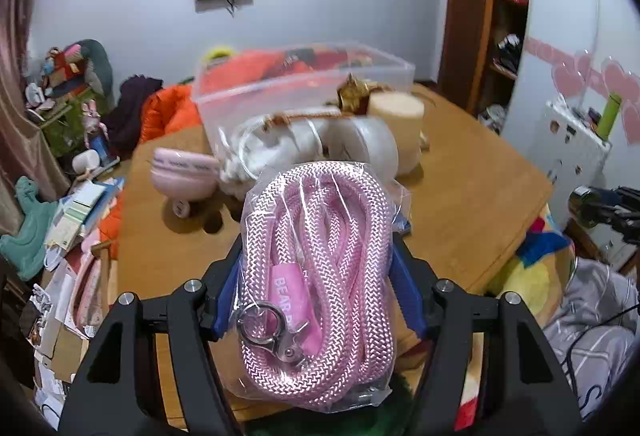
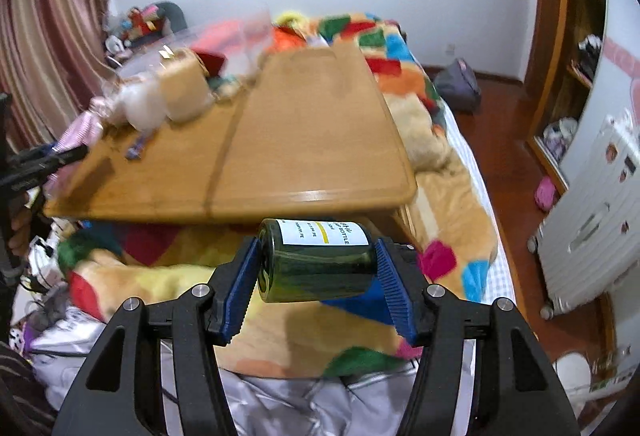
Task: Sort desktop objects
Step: 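Carry the bagged pink rope with the left tool while the right carries the green bottle, then open the left tool to drop the rope into the box while the right releases the bottle, then move both open tools down toward the items on the table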
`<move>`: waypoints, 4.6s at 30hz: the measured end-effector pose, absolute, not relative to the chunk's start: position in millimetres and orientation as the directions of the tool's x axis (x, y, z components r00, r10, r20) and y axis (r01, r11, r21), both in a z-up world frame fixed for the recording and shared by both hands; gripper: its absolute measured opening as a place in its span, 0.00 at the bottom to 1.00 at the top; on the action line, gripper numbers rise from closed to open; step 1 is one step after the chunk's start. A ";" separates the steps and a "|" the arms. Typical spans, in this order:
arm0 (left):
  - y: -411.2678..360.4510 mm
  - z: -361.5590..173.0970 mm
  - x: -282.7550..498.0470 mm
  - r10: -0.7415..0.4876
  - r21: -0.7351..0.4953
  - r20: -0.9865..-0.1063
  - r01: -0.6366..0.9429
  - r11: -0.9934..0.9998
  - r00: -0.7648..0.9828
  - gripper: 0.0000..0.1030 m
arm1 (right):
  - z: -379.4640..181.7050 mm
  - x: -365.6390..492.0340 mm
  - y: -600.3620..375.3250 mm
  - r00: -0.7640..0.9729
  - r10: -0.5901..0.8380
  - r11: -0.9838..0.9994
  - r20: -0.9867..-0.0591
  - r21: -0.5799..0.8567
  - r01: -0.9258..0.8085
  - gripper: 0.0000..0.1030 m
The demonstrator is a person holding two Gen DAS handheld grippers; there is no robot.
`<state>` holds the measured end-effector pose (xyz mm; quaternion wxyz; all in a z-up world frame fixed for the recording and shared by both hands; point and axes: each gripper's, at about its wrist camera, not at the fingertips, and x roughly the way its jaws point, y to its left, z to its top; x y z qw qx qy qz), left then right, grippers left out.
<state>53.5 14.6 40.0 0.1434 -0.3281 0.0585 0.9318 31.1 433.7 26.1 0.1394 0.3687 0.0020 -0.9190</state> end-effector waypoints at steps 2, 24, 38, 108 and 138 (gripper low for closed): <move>13.6 48.4 55.5 0.237 -0.008 -0.605 -0.292 -0.956 -0.760 0.63 | 46.3 28.3 428.2 -0.718 -0.283 -0.953 -0.637 0.098 0.288 0.53; 1.3 145.0 16.1 0.164 0.008 -0.442 -0.187 -0.982 -0.882 0.63 | 158.7 -91.4 333.8 -0.770 -0.484 -0.843 -0.416 -0.015 0.538 0.53; -7.0 137.4 -97.1 0.207 -0.088 -0.593 -0.193 -0.977 -0.778 0.63 | 155.6 -172.2 285.6 -0.710 -0.520 -0.807 -0.474 0.002 0.590 0.53; -13.1 148.2 -75.4 0.068 0.065 -0.563 -0.127 -0.990 -0.823 0.96 | 129.3 -154.3 277.3 -0.820 -0.366 -0.845 -0.441 -0.212 0.492 0.88; -69.8 61.6 -17.4 0.059 0.027 -0.664 -0.103 -0.994 -0.745 0.96 | 67.1 -104.6 273.6 -0.764 -0.358 -0.857 -0.538 -0.136 0.498 0.94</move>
